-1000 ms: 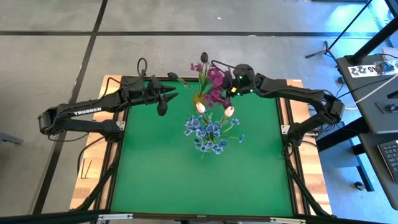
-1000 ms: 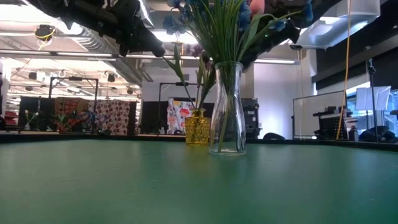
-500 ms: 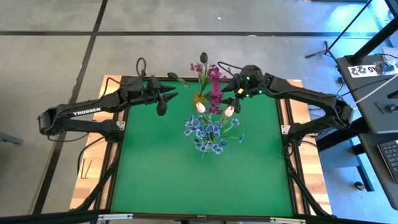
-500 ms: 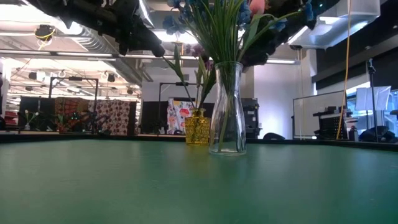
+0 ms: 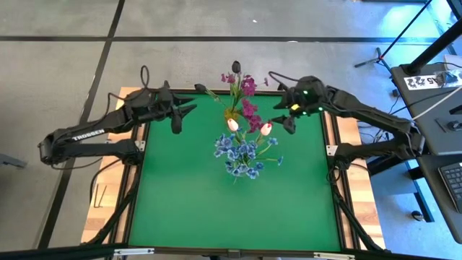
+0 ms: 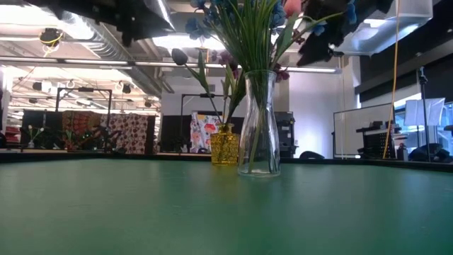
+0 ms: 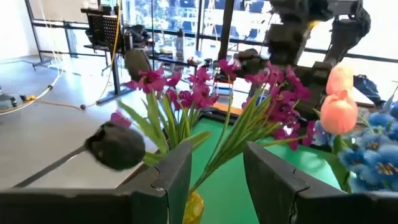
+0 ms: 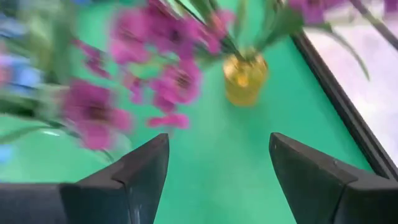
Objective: Sort flowers into vase by color
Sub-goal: Return to Home Position
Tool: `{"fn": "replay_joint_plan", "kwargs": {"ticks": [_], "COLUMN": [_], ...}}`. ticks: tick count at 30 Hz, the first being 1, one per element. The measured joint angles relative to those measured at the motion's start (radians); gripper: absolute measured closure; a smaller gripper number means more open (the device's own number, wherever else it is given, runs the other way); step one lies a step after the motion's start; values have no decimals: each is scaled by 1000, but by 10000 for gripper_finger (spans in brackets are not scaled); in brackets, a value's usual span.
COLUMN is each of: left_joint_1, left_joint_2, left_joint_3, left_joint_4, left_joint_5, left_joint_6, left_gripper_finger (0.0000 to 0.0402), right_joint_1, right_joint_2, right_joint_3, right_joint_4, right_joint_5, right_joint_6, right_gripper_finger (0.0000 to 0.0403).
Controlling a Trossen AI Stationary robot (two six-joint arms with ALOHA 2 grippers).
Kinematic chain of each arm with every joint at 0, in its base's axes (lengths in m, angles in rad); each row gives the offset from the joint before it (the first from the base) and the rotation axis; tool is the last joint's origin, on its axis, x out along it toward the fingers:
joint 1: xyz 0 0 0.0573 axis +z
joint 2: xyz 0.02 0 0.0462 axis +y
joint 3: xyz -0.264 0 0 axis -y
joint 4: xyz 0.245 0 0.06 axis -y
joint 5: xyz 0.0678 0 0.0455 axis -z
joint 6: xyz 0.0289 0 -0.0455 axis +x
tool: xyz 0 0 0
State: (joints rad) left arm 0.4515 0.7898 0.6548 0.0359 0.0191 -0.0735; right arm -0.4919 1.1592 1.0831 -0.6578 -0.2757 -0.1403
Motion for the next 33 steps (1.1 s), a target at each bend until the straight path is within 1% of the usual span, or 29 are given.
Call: {"fn": "replay_joint_plan", "kwargs": {"ticks": [1,3,7,8,14,17,20,23,26,29,33], "left_joint_1": [2,12,32,33,32,32,32,17,-3,-19,-44], "left_joint_2": [-16,-48,-110,-125,-208,-237,-251,-250,-248,-251,-264], "left_joint_3": [0,0,0,0,0,0,-3,-30,-60,-77,-104], "left_joint_4": [-21,-58,-100,-107,-120,-149,-183,-165,-107,-62,-64], "left_joint_5": [-3,-10,-13,-12,-11,-11,-4,23,25,24,17], "left_joint_6": [2,-1,-22,-22,-22,-25,-34,-54,-40,-25,-33], "left_gripper_finger": [260,260,260,260,269,288,319,357,392,397,400], "right_joint_1": [0,1,1,0,2,2,2,2,2,2,2], "right_joint_2": [-20,-68,-156,-185,-375,-450,-524,-613,-698,-778,-875], "right_joint_3": [-3,-24,-98,-127,-314,-394,-478,-583,-698,-782,-827], "right_joint_4": [6,31,39,53,308,414,508,643,774,824,816], "right_joint_5": [-22,-29,47,50,38,-2,-44,-58,-58,-49,-13], "right_joint_6": [3,7,33,39,112,131,118,114,120,141,186], "right_gripper_finger": [126,127,140,145,177,192,209,227,245,264,294]}}
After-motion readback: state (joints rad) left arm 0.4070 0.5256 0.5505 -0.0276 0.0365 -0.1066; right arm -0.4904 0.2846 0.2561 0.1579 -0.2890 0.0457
